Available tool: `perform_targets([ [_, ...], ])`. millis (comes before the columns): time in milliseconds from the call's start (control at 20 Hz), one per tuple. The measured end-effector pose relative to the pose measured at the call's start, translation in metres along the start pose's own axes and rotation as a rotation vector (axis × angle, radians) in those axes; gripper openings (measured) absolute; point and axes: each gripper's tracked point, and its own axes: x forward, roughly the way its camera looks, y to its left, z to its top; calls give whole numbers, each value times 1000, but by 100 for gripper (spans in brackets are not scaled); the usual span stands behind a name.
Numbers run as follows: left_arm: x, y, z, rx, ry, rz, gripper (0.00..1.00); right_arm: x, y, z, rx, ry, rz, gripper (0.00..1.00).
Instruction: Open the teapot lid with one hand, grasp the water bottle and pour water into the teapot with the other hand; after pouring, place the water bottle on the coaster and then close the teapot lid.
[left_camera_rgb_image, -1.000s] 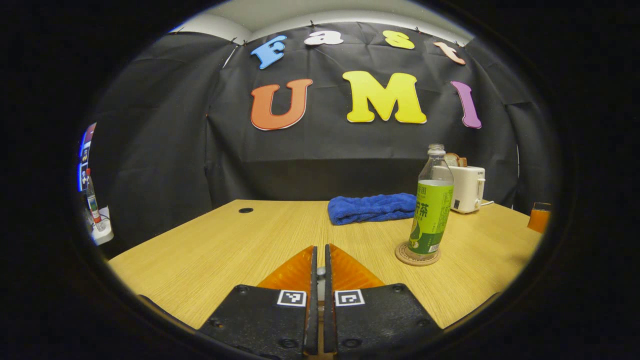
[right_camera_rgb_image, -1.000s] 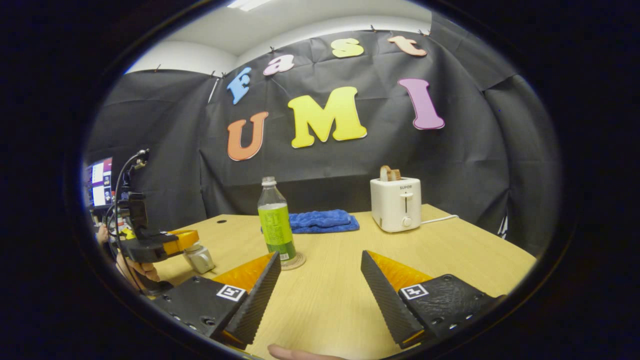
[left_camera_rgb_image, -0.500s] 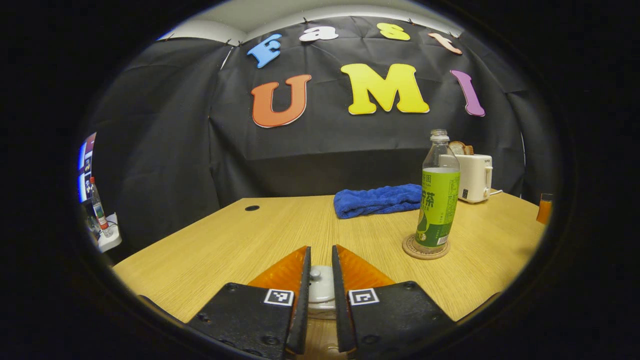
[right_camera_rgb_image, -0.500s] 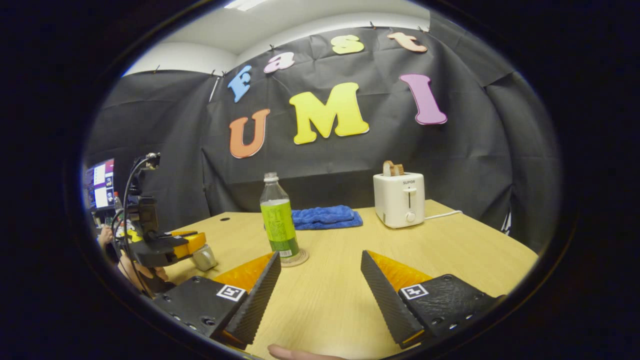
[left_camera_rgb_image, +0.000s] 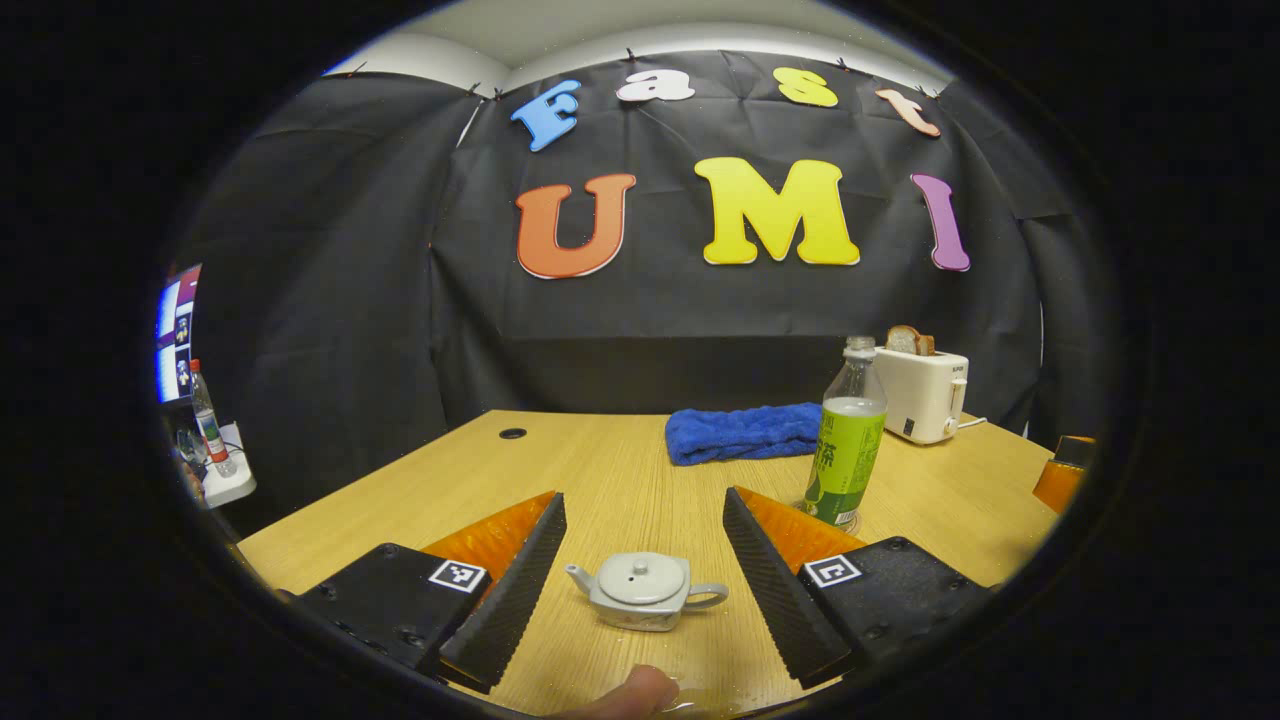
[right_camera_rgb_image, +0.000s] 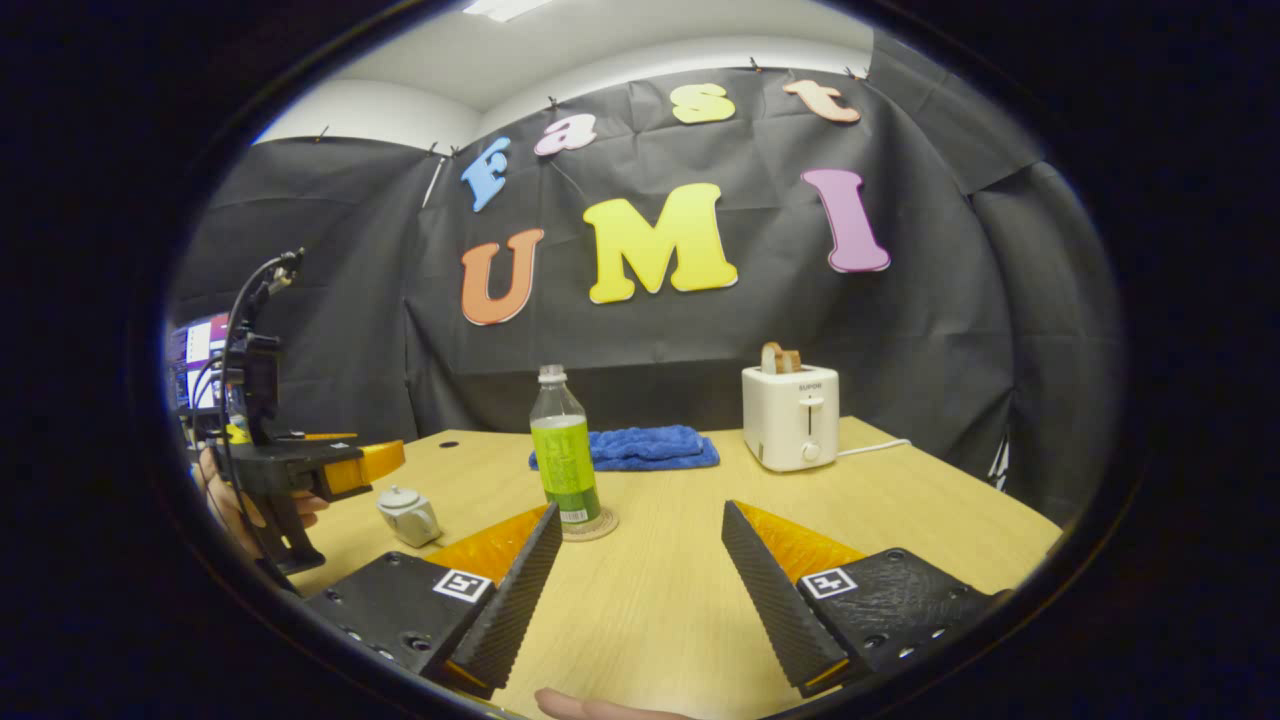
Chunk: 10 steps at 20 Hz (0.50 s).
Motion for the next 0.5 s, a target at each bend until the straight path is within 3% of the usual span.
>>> perform_targets([
  [150, -32, 2, 20, 15, -32, -5, 99, -17, 13, 7, 12, 1, 25, 96],
  [500, -103, 26, 51, 16, -96, 14, 99, -57, 19, 45, -40, -18, -80, 92],
])
